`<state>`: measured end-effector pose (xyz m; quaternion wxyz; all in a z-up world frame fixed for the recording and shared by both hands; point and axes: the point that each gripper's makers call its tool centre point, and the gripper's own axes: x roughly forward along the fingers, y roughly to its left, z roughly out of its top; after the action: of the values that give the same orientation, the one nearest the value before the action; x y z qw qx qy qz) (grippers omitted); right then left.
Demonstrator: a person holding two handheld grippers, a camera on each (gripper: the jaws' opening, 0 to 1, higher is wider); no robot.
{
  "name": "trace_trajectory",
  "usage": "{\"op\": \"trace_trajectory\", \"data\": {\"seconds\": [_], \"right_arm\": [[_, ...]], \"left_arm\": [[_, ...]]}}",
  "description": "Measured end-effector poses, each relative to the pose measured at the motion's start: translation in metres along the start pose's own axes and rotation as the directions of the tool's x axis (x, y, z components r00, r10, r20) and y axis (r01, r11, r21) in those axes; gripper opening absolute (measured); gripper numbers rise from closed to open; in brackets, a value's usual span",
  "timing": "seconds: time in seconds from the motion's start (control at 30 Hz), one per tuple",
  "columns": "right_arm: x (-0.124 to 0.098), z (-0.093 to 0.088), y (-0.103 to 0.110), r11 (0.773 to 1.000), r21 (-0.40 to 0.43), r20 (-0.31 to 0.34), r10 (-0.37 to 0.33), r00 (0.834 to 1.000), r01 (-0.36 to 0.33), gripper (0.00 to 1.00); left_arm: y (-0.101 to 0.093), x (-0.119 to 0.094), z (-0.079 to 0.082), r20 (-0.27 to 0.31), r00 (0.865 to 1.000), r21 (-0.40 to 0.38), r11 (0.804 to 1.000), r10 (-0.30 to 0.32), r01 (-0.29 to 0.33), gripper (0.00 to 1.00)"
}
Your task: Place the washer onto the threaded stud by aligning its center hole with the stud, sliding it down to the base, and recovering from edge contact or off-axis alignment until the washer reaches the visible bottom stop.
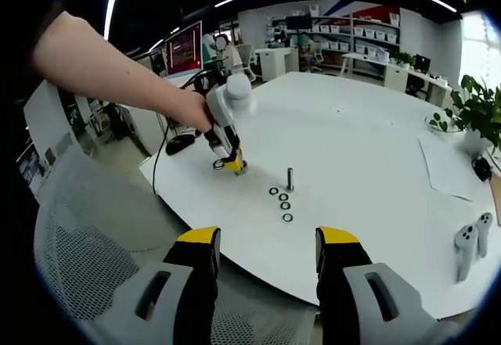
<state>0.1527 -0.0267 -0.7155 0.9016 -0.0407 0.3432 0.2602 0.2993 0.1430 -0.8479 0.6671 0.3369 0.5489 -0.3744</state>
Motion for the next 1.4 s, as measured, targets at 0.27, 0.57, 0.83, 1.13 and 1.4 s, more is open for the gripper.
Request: {"op": "trace_trajectory", "data": {"seconds": [0.27,0.57,0.83,1.13,1.4], "right_arm": [[0.000,0.000,-0.001,1.000,0.001,0.001,-0.004,1.000,0.004,0.51],[0.000,0.000,-0.002,1.000,-0.002,-0.003,-0.009,1.000,0.009,0.51],[0.000,-0.001,-0.002,1.000,-0.003,-0.004,-0.011,1.000,0.011,0.51],[0.000,-0.002,-0.003,1.000,-0.003,-0.012,-0.014,1.000,0.014,0.51],[0.000,-0.001,-0.005,1.000,0.006,-0.006,-0.026,1.000,0.026,0.51]], "left_arm": [[-0.002,0.000,0.003,0.018,1.000,-0.030,1.000,-0.008,0.008,0.20],[-0.006,-0.004,-0.004,0.025,1.000,-0.032,0.999,0.001,0.000,0.24],[0.004,-0.010,-0.008,0.054,0.999,-0.081,0.997,0.004,0.000,0.24],[0.010,-0.008,-0.020,0.061,0.998,-0.137,0.991,0.005,0.003,0.26],[0.011,-0.006,-0.032,0.061,0.998,-0.157,0.987,0.022,-0.012,0.26]]}}
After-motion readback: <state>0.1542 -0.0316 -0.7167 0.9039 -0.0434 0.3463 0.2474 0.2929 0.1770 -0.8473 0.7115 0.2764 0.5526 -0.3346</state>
